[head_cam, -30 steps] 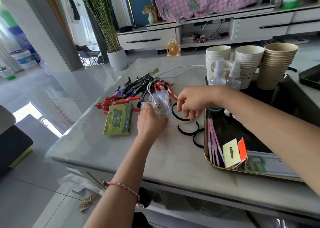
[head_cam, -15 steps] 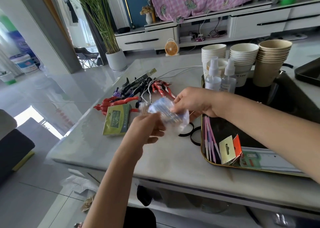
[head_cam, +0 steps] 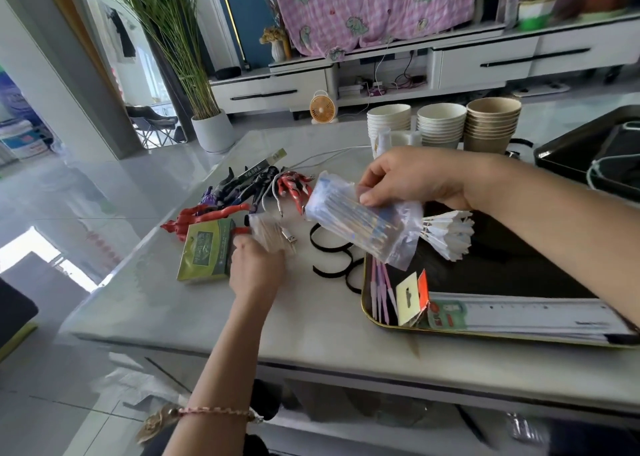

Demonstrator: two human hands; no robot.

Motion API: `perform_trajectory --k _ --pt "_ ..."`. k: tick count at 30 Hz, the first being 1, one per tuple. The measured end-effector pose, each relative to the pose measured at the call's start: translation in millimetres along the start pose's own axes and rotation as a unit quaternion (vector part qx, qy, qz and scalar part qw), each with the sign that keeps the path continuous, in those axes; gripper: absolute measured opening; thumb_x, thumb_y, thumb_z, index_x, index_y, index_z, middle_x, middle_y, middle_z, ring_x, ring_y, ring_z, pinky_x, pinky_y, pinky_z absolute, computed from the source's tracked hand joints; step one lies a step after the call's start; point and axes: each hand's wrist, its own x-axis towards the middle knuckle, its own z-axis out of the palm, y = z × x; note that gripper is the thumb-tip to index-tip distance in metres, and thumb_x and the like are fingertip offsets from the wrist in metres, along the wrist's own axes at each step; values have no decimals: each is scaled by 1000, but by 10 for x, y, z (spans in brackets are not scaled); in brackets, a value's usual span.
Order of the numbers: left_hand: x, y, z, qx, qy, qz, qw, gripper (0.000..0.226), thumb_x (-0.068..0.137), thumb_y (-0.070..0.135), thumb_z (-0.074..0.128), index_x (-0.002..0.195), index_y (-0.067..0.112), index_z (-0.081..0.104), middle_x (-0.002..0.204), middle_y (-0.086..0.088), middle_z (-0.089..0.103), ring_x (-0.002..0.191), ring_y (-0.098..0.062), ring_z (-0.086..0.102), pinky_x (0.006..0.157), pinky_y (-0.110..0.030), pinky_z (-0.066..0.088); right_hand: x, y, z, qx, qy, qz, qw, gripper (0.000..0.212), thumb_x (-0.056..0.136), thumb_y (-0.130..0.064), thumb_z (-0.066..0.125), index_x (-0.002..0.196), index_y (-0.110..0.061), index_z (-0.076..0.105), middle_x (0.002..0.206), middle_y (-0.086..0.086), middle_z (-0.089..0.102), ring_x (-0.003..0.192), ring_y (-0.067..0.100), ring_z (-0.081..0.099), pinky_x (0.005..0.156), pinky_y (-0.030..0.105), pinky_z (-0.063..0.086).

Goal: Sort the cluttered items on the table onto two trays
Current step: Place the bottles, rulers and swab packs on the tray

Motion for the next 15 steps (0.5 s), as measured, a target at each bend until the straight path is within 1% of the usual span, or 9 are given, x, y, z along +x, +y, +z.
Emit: perform_trajectory --k 1,3,5,6,7,9,12,13,15 --pt "-55 20 -22 -32 20 7 999 43 87 17 56 121 -3 37 116 -20 54 109 -36 51 84 -37 41 -25 9 -32 -1 8 -10 1000 10 89 -6 58 87 -13 64 84 0 62 73 8 56 60 18 43" --pt "-196 91 -73 -99 72 36 992 34 89 12 49 121 0 42 91 -8 55 91 -32 54 69 -30 35 -79 23 -96 -2 29 -33 999 12 89 -5 58 84 -15 64 83 -3 61 73 6 56 63 17 45" --pt "-328 170 -141 -134 147 83 976 34 87 4 45 121 4 47 72 2 47 79 -28 51 62 -27 28 -138 34 -167 -5 44 -58 997 13 89 -4 58 85 -15 64 84 -4 62 74 7 57 71 21 49" --pt "-389 223 -172 -143 186 108 966 35 86 2 45 121 5 48 68 5 45 75 -24 46 61 -26 25 -179 58 -224 -10 50 -69 996 13 89 -3 58 86 -15 64 84 -3 62 74 7 58 74 22 50" --pt "-431 264 -206 -153 223 137 953 35 87 1 45 121 5 48 68 8 44 74 -19 43 62 -24 24 -218 79 -276 -13 53 -79 995 14 89 -2 58 86 -14 64 83 -3 63 74 8 58 76 22 50" --pt "-505 317 -237 -185 274 204 922 32 89 3 48 120 1 49 75 4 50 76 -16 45 64 -17 24 -312 166 -408 -27 54 -82 995 17 87 0 59 84 -16 63 83 -2 63 75 8 59 78 24 51" --pt "-582 342 -231 -219 318 294 874 27 89 4 50 116 -3 50 80 -3 48 76 -12 48 69 -20 30 -448 338 -557 -69 13 -46 996 18 86 -1 61 84 -18 65 86 -1 66 80 9 61 77 23 51" --pt "-610 345 -209 -228 328 320 859 26 90 3 51 114 -6 50 80 -4 47 75 -7 47 71 -18 34 -480 403 -570 -85 -6 -26 996 18 86 -2 61 85 -18 66 88 -2 66 82 10 61 74 21 50" --pt "-674 385 -141 -247 337 366 832 23 89 -1 52 110 -10 50 82 -4 47 76 6 45 78 -8 33 -521 549 -555 -136 -29 7 990 17 87 -5 60 87 -21 65 92 -4 65 86 9 61 69 16 48"
